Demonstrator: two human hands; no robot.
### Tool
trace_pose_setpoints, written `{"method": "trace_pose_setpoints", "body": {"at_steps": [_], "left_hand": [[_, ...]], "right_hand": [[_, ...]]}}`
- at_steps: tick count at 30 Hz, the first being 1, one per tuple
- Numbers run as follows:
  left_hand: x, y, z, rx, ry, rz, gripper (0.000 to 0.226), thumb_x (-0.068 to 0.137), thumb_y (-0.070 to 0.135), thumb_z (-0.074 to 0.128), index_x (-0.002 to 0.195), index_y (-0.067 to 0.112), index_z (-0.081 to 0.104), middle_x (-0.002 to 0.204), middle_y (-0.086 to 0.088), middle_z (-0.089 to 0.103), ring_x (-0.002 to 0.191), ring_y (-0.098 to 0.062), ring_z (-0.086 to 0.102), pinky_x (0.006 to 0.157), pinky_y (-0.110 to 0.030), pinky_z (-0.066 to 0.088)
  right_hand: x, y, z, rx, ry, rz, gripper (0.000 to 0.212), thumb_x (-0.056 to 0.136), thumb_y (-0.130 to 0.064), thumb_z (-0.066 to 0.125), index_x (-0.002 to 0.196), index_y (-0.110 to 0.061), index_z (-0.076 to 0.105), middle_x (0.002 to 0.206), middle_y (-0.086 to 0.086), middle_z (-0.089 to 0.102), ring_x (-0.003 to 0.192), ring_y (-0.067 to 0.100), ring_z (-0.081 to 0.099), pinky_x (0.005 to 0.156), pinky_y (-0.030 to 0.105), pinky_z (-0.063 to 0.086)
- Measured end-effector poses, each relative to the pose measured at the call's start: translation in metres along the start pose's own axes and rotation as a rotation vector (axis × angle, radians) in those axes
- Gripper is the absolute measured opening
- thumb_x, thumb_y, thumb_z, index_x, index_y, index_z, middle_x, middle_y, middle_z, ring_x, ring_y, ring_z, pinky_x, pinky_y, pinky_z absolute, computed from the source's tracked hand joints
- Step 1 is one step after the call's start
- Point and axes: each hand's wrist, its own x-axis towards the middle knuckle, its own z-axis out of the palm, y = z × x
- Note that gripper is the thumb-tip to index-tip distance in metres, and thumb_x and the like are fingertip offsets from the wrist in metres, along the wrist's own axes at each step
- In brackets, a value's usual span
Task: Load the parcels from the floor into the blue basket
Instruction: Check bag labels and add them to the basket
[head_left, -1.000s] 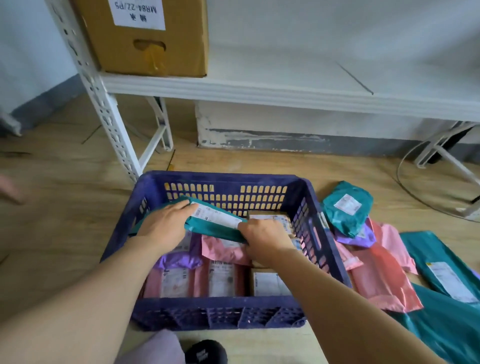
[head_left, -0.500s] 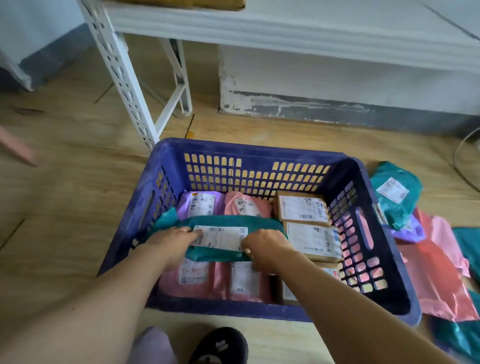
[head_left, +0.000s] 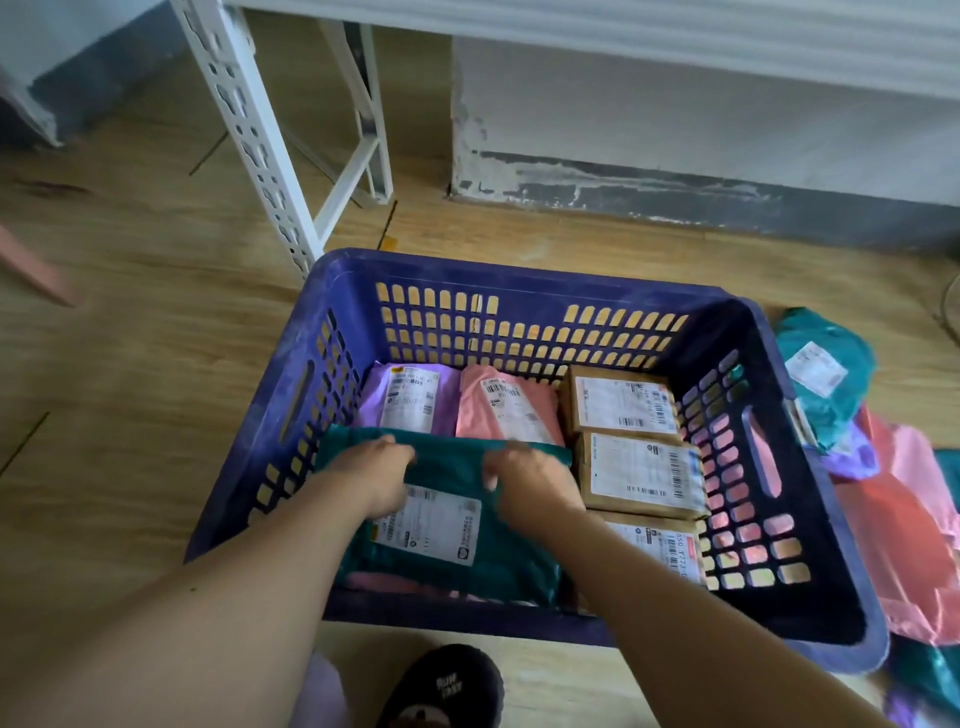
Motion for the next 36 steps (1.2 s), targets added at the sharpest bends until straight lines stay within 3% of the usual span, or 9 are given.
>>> {"method": "trace_pose_setpoints", "body": {"at_steps": [4,9,13,17,20,24,30,33,36], "left_hand": [[0.018,0.006,-0.004,-0.038,0.136,0.038,0.060,0.085,0.009,0.053,0.141,0.020,0.034,0.144,-0.003,0.034,0.129,-0.024,0.037,0.100,-0.040,0.042],[0.034,0.005,0.006,0.040,0.042,0.021,0.044,0.092,0.027,0.051,0.135,0.021,0.042,0.134,-0.006,0.046,0.118,-0.025,0.049,0.094,-0.037,0.043],[0.039,0.005,0.009,0.121,0.087,-0.011,0.035,0.093,0.045,0.047,0.118,0.021,0.051,0.124,-0.006,0.054,0.112,-0.025,0.054,0.099,-0.039,0.035],[0.046,0.006,0.012,0.111,0.048,-0.111,0.044,0.091,0.060,0.039,0.102,0.020,0.053,0.119,-0.007,0.060,0.107,-0.025,0.055,0.089,-0.034,0.035],[0.049,0.006,0.015,0.180,0.040,-0.140,0.064,0.088,0.069,0.030,0.114,0.018,0.057,0.122,-0.008,0.059,0.114,-0.024,0.052,0.108,-0.040,0.024],[0.048,-0.008,0.013,0.272,-0.009,-0.216,0.087,0.075,0.084,0.026,0.124,0.017,0.055,0.130,-0.010,0.055,0.122,-0.025,0.047,0.109,-0.041,0.025],[0.044,-0.017,0.006,0.283,-0.019,-0.234,0.085,0.070,0.087,0.034,0.114,0.020,0.061,0.111,-0.005,0.064,0.105,-0.021,0.057,0.105,-0.038,0.028],[0.042,-0.012,0.004,0.380,0.020,-0.228,0.086,0.070,0.084,0.042,0.125,0.018,0.053,0.125,-0.006,0.056,0.118,-0.022,0.049,0.108,-0.041,0.024],[0.040,-0.009,0.004,0.414,0.130,-0.074,0.087,0.073,0.070,0.058,0.136,0.016,0.034,0.138,-0.007,0.038,0.129,-0.024,0.036,0.107,-0.040,0.028]], "right_hand": [[0.014,0.019,-0.007,0.096,0.057,0.106,0.063,0.082,-0.003,0.056,0.138,-0.027,0.037,0.141,0.004,0.031,0.108,0.032,0.058,0.084,0.038,0.055],[0.024,0.032,0.005,0.094,-0.010,0.105,0.043,0.085,-0.006,0.053,0.125,-0.021,0.056,0.123,0.008,0.054,0.110,0.028,0.056,0.094,0.038,0.050],[0.029,0.037,0.010,0.081,-0.078,0.105,0.042,0.085,-0.005,0.050,0.124,-0.019,0.056,0.124,0.009,0.053,0.113,0.028,0.054,0.093,0.036,0.049],[0.033,0.040,0.012,0.056,-0.136,0.105,0.040,0.086,-0.005,0.048,0.123,-0.017,0.056,0.125,0.010,0.055,0.112,0.028,0.055,0.092,0.037,0.050],[0.034,0.040,0.013,0.053,-0.140,0.113,0.040,0.088,-0.005,0.046,0.125,-0.016,0.055,0.126,0.011,0.054,0.113,0.028,0.055,0.092,0.037,0.050],[0.036,0.042,0.015,0.070,-0.129,0.143,0.041,0.087,-0.005,0.047,0.125,-0.018,0.056,0.125,0.010,0.055,0.112,0.028,0.056,0.092,0.036,0.051],[0.035,0.037,0.016,0.023,-0.109,0.155,0.040,0.088,-0.005,0.048,0.126,-0.017,0.055,0.127,0.009,0.052,0.112,0.028,0.056,0.091,0.036,0.051],[0.031,0.032,0.014,-0.030,-0.072,0.141,0.041,0.089,-0.003,0.052,0.127,-0.016,0.055,0.132,0.005,0.042,0.112,0.029,0.055,0.089,0.036,0.051],[0.029,0.025,0.013,-0.114,-0.019,0.080,0.038,0.089,-0.002,0.053,0.126,-0.011,0.054,0.135,0.009,0.038,0.108,0.031,0.057,0.085,0.035,0.051]]}}
